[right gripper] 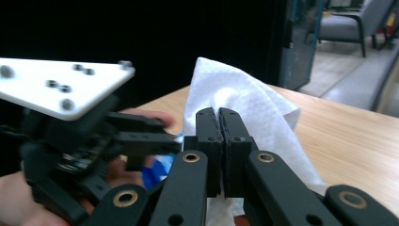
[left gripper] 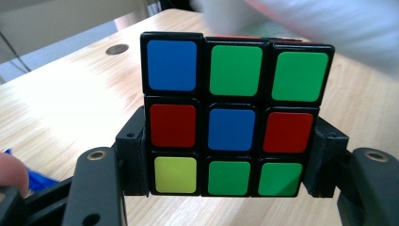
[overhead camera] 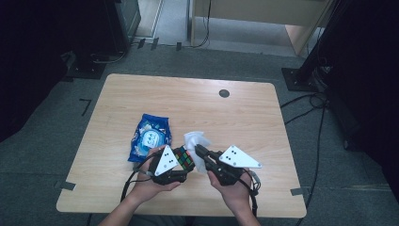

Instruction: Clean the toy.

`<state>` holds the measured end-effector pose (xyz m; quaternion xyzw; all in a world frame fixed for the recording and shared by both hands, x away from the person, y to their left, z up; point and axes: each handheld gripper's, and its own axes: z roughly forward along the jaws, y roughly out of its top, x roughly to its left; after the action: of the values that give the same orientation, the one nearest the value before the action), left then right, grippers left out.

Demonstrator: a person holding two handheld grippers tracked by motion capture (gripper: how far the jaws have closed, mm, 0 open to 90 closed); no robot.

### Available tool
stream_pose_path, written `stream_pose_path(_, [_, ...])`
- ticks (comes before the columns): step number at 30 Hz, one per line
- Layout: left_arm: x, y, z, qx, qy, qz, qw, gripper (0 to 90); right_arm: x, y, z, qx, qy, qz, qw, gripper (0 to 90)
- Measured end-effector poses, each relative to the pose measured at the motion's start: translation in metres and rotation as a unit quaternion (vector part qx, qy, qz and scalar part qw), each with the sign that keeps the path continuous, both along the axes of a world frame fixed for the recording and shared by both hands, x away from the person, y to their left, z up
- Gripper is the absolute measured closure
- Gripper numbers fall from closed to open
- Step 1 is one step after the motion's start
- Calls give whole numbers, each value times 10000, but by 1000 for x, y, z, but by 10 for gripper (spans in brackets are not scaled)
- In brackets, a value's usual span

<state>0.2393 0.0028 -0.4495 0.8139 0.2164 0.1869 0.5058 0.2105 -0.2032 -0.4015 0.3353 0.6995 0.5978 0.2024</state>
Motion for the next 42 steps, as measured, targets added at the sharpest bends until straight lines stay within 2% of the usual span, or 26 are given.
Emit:
stream_pose_path(3, [-3, -1, 2, -25, -38, -66, 10000, 342, -1, 8, -5, -84, 19, 23, 10000, 895])
stream_pose_path(6, [-3, 1, 3, -14, -62, -79, 9999, 342, 4, 5, -12, -1, 82, -61, 9999, 895])
stream_pose_path(11, [-2, 3, 6, -64, -62, -62, 9999, 342, 10, -5, -17, -95, 128, -388, 9991, 894])
stream_pose_path(14, [-1, 5, 6, -84, -65, -60, 9999, 341, 16, -13, -24, -330, 168, -621, 9974, 893])
stream_pose_path(16, [0, 8, 8, -208, -47, -54, 9998, 342, 22, -18, -30, -661, 282, -834, 9939, 893])
stream_pose_path(18, [1, 10, 9, -217, -53, -24, 9997, 342, 29, -29, -38, -880, 361, -1050, 9899, 892])
stream_pose_path(22, [5, 14, 6, -215, 38, 43, 9998, 342, 42, -56, -56, -891, 680, -1498, 9824, 891])
stream_pose_path(25, [8, 15, 6, -251, 67, 66, 9996, 342, 48, -67, -69, -855, 835, -1667, 9787, 888])
stream_pose_path(28, [8, 16, 6, -252, 79, 79, 9996, 342, 52, -73, -77, -886, 868, -1782, 9762, 868])
stream_pose_path(30, [9, 16, 5, -250, 86, 99, 9996, 342, 54, -76, -79, -891, 835, -1912, 9739, 782])
stream_pose_path(31, [10, 17, 5, -258, 97, 109, 9996, 342, 54, -78, -79, -863, 760, -1953, 9740, 735])
stream_pose_path(36, [11, 17, 5, -266, 155, 132, 9994, 342, 50, -81, -67, -378, 665, -1745, 9817, 599])
stream_pose_path(39, [11, 16, 3, -238, 158, 138, 9995, 341, 42, -70, -51, -58, 586, -1530, 9865, 545])
stream_pose_path(42, [11, 15, 2, -213, 154, 139, 9996, 341, 31, -53, -31, 177, 428, -1177, 9920, 467])
